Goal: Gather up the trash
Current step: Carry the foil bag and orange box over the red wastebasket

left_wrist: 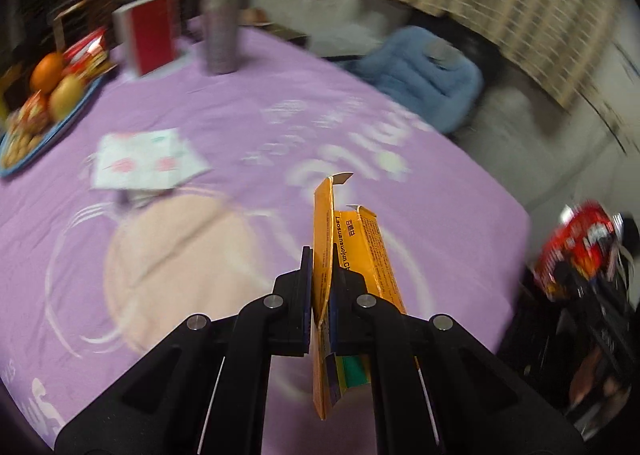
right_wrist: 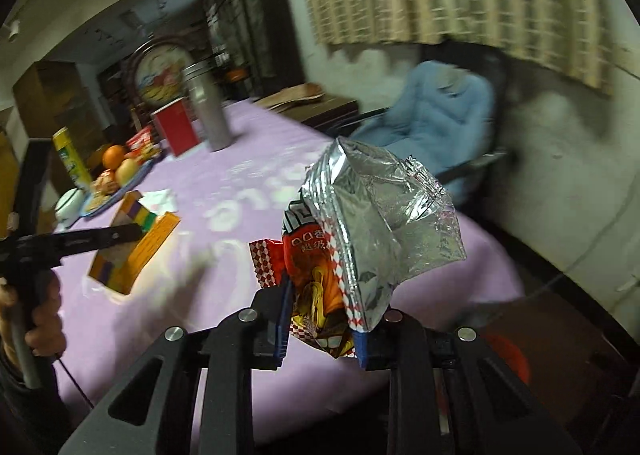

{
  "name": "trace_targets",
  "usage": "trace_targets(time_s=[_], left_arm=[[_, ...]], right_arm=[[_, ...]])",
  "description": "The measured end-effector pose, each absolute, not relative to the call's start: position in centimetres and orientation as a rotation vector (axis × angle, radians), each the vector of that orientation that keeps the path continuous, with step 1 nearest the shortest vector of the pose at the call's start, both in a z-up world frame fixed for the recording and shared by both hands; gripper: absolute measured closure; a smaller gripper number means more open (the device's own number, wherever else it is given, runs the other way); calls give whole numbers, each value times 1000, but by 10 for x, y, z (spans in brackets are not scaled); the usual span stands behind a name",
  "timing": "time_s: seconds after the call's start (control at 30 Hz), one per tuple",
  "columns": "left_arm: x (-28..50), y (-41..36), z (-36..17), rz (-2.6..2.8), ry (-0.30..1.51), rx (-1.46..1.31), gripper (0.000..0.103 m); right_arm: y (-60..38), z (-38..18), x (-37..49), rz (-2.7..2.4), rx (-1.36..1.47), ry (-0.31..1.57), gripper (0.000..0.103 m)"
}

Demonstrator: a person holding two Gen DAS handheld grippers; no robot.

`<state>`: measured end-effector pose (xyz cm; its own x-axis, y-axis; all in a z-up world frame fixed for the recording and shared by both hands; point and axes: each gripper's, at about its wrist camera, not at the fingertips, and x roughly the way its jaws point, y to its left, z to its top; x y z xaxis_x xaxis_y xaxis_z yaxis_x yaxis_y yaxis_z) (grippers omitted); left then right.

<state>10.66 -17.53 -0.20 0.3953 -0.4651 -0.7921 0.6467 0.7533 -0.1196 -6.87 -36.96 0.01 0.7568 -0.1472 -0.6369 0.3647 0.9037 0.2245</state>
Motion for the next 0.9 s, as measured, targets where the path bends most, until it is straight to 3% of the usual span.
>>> trace_targets(time_s=[0.4,0.9], left_arm=[[-51,-310,-23,-1093,913,524,96],[-106,-430,-152,-1170,1155,726,96]], right_arm=[[-457,-54,-159,-365,537,660,77],[-535,-198,-213,-451,826,832,77]])
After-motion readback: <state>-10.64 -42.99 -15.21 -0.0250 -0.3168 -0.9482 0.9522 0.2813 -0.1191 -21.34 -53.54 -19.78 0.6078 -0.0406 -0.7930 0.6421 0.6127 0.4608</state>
